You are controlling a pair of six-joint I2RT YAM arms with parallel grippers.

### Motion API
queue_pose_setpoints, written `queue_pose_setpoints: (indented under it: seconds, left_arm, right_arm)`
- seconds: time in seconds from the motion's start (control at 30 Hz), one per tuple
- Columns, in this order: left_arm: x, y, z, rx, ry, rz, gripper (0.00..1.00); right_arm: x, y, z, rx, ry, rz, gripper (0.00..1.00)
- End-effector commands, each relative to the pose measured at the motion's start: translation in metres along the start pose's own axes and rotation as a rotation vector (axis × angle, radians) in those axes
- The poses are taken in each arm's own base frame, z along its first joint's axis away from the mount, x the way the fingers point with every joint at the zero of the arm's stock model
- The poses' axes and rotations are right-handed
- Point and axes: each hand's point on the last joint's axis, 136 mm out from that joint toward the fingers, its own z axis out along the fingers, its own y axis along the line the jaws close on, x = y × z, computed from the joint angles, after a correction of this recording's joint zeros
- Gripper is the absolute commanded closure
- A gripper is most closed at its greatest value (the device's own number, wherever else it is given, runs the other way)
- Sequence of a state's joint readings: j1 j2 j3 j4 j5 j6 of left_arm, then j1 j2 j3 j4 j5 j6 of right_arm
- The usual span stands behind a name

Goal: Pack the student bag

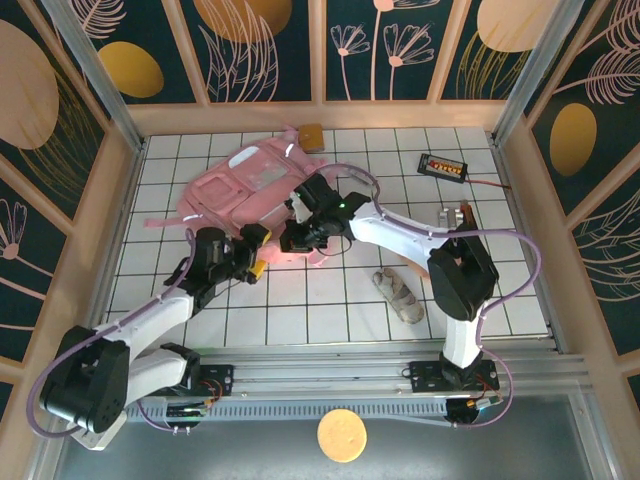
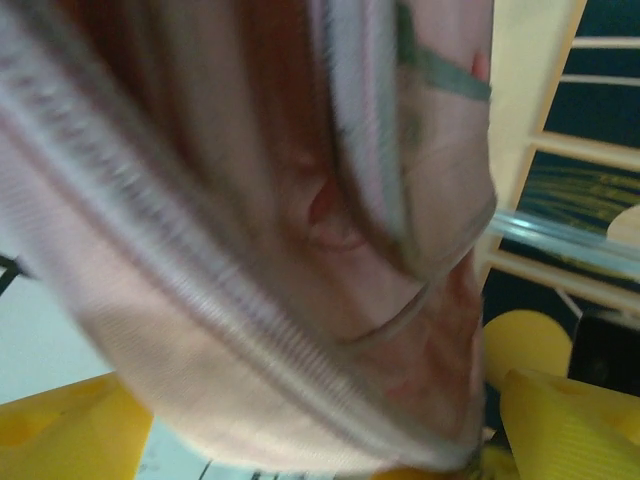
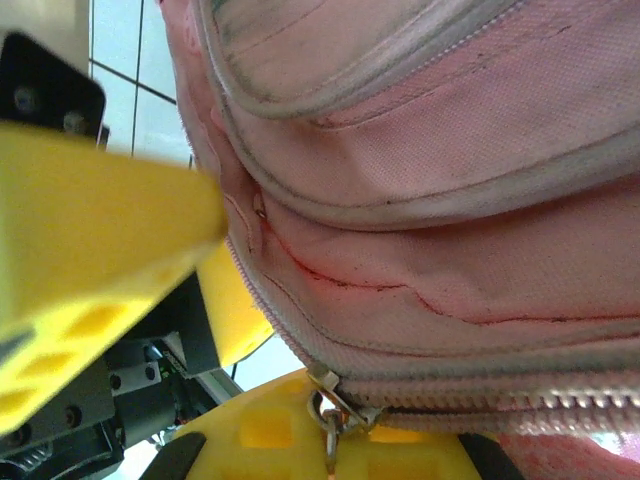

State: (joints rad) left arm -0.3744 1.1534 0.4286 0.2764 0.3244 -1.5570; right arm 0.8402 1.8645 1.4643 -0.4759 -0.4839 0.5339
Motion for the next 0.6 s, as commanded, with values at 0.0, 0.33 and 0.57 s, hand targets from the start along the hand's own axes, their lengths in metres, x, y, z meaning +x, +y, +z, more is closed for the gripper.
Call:
queue_pose_setpoints:
  seconds: [0.0,0.33,0.57]
  left_arm:
    - [-0.003,-0.039,0.007,0.120,-0.007,-0.056,0.14]
    - [-0.002,-0.008,0.010,0.018,0.000,-0.005,1.00]
    - [-0.033,0.000,-0.031,-0.214,-0.088,0.367,1.00]
  right_arm:
    - [0.006,0.035,-0.007,-0.090,-0.014,-0.064,1.00]
    - [0.009,0.024,-0.006,0.004,0.010,-0.058,1.00]
    - [0.016,-0.035,-0.041,0.093,0.031,0.016,1.00]
